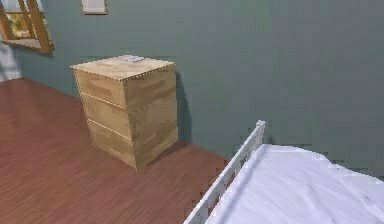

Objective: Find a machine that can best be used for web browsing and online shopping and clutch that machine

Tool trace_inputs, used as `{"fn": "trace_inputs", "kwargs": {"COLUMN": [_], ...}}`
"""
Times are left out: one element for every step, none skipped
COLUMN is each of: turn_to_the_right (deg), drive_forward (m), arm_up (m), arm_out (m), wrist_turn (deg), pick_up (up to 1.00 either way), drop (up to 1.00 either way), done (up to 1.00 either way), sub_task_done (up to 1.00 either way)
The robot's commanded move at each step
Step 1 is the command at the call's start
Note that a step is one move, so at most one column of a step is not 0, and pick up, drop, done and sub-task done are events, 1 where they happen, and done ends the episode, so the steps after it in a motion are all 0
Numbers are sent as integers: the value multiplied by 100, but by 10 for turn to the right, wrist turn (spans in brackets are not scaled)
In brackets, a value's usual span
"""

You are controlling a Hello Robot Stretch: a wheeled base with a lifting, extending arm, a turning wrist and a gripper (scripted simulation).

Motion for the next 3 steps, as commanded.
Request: {"fn": "trace_inputs", "kwargs": {"turn_to_the_right": [0,0,0], "drive_forward": [0,0,0], "arm_up": [0,0,-30], "arm_out": [0,0,0], "wrist_turn": [450,330,0], "pick_up": [0,0,0], "drop": [0,0,0], "done": [0,0,0], "sub_task_done": [0,0,0]}}
